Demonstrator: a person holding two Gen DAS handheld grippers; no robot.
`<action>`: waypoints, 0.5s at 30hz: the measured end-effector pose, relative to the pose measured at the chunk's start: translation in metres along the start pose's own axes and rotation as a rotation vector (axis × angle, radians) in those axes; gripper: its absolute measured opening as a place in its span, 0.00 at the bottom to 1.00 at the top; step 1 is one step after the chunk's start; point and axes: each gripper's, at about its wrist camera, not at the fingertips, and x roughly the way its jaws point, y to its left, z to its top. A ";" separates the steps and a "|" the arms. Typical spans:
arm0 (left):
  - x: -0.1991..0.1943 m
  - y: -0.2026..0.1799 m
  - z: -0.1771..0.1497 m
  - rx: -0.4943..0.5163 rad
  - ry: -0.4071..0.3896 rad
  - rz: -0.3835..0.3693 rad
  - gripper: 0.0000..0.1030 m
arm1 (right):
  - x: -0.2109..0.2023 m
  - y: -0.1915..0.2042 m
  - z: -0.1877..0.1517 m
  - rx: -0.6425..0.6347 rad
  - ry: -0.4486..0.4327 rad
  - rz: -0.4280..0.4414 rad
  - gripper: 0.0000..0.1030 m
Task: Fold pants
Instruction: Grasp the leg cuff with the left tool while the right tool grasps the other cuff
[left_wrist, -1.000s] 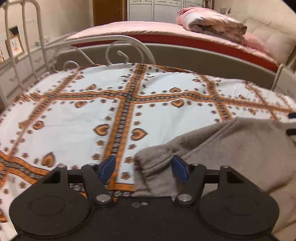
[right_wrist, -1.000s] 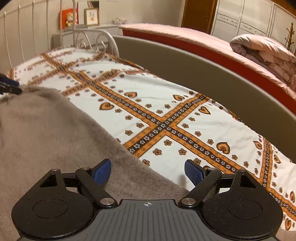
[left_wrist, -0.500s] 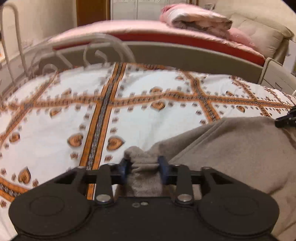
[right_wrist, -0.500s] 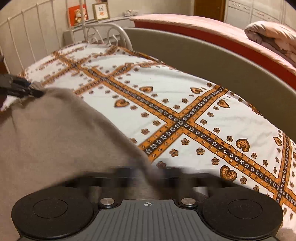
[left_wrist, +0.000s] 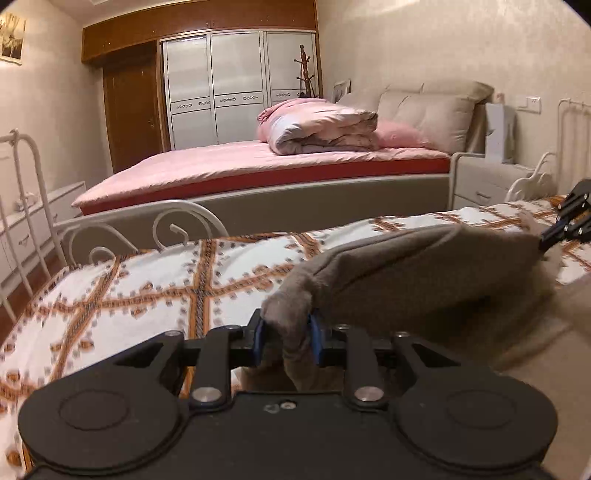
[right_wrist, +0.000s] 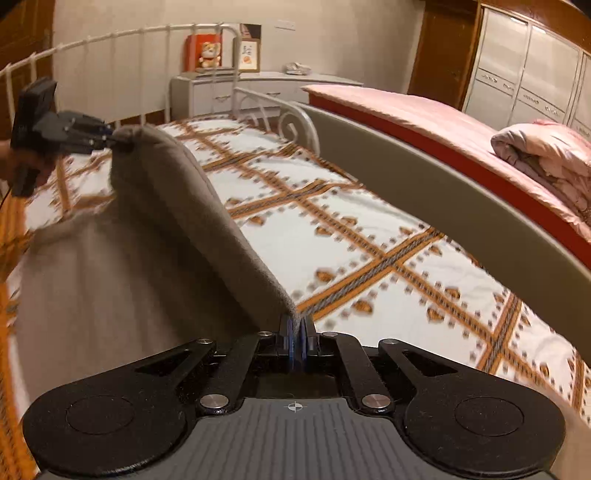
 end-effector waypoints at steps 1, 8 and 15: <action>-0.008 -0.006 -0.006 0.007 0.006 0.001 0.14 | -0.004 0.011 -0.008 -0.006 0.005 0.001 0.04; -0.040 -0.042 -0.080 -0.015 0.255 0.071 0.16 | -0.010 0.085 -0.082 0.066 0.067 -0.005 0.05; -0.086 -0.038 -0.069 -0.374 0.197 0.153 0.42 | -0.063 0.087 -0.104 0.406 -0.153 -0.078 0.75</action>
